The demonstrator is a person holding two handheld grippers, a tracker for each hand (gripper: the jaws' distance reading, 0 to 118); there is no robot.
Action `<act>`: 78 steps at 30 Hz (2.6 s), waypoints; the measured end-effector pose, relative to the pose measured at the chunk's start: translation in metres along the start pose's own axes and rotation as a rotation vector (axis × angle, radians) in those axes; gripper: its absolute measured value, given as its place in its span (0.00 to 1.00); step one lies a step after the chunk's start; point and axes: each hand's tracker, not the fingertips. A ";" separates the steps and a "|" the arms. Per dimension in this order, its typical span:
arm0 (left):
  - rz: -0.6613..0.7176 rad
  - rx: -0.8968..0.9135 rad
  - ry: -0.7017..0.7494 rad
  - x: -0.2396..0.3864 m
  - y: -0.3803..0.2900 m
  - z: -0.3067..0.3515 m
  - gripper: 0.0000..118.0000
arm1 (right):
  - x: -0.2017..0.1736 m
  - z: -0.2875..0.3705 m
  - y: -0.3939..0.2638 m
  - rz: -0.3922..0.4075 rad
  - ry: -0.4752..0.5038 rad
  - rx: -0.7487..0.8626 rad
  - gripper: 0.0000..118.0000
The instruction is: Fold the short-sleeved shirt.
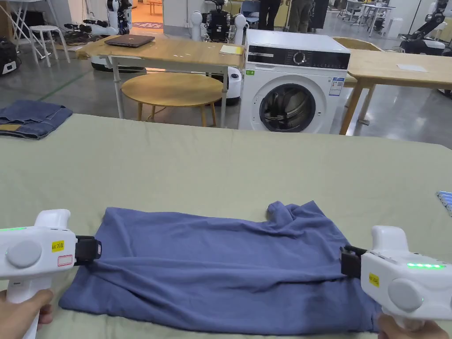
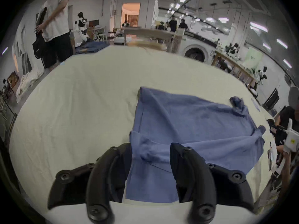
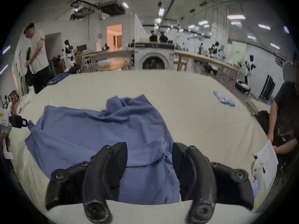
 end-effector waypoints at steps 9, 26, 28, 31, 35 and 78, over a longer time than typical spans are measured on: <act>-0.128 0.372 0.032 0.050 -0.045 0.074 0.13 | -0.065 0.073 -0.023 -0.002 0.022 0.260 0.06; -0.116 -0.045 0.041 -0.010 -0.030 0.036 0.00 | -0.075 0.092 -0.055 0.011 0.082 0.200 0.00; -0.066 -0.137 0.022 -0.026 -0.018 0.018 0.00 | -0.072 0.091 -0.055 0.010 0.076 0.190 0.00; -0.003 -0.254 0.010 -0.033 -0.006 -0.002 0.02 | -0.065 0.089 -0.058 0.009 0.064 0.169 0.00; 0.015 -0.393 0.009 -0.031 -0.008 -0.028 0.55 | -0.058 0.086 -0.064 0.015 0.045 0.142 0.00; -0.065 -0.171 -0.007 -0.013 -0.062 0.042 0.01 | 0.033 -0.029 -0.049 0.047 0.103 -0.428 0.07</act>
